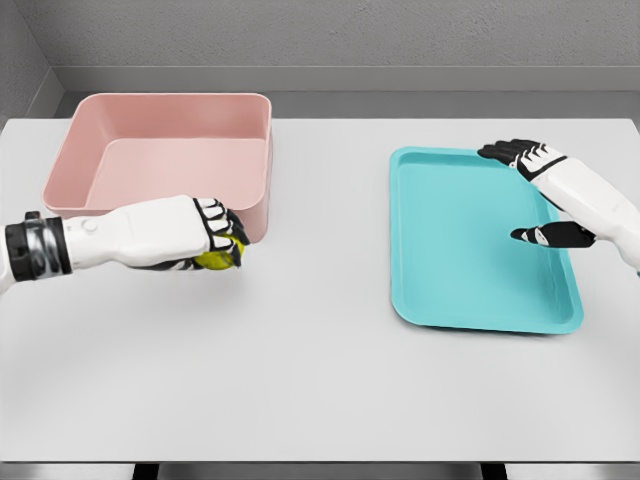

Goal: Put the tennis from the blue tray into the pink basket with both arms

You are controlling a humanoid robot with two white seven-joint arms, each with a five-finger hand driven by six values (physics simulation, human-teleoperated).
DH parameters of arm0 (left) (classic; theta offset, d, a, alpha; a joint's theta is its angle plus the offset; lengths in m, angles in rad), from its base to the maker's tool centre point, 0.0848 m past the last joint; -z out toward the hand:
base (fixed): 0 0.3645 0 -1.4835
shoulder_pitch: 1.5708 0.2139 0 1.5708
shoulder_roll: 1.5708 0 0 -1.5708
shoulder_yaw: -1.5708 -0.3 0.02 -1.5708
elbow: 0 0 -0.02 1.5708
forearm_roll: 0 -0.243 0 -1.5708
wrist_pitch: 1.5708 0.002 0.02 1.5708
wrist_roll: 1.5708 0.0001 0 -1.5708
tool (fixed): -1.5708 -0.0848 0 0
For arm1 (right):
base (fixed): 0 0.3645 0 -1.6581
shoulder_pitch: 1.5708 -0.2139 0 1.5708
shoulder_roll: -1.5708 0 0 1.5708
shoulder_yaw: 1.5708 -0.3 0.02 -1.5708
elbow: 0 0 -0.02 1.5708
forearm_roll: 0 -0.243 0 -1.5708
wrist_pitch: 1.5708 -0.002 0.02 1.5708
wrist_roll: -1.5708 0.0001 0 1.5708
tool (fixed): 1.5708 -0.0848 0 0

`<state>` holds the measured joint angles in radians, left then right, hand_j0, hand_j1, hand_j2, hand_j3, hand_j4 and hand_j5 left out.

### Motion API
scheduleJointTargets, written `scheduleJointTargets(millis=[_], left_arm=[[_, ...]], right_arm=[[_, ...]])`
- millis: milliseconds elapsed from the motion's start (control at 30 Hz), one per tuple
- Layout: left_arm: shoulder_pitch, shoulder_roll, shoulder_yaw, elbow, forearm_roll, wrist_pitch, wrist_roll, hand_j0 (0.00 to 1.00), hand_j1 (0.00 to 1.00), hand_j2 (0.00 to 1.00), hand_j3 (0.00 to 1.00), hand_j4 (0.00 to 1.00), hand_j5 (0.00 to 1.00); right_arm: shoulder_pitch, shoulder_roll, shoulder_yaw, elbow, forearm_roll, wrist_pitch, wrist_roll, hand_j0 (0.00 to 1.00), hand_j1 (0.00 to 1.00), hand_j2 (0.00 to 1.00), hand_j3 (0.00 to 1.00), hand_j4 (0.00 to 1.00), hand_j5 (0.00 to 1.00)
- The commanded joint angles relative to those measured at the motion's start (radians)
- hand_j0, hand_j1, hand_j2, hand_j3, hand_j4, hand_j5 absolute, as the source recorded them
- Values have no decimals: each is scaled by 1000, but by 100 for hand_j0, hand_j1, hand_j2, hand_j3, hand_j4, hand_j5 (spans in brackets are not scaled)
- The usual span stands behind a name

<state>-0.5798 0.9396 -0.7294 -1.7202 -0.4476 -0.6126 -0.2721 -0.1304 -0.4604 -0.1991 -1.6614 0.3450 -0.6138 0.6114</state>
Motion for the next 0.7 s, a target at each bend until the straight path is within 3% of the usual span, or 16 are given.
scheduleJointTargets(millis=[0, 233, 667], left_arm=[[-2, -1, 1, 16, 15, 2, 1, 51, 51, 51, 51, 51, 51], [-38, -18, -2, 59, 18, 2, 1, 51, 51, 51, 51, 51, 51], [-152, -128, -5, 241, 15, 2, 1, 51, 51, 51, 51, 51, 51]], right_arm=[[2, -1, 0, -1, -8, 3, -1, 100, 100, 100, 100, 100, 100], [2, -1, 0, 0, -8, 3, -1, 100, 100, 100, 100, 100, 100], [2, -1, 0, 3, -8, 3, -1, 100, 100, 100, 100, 100, 100]])
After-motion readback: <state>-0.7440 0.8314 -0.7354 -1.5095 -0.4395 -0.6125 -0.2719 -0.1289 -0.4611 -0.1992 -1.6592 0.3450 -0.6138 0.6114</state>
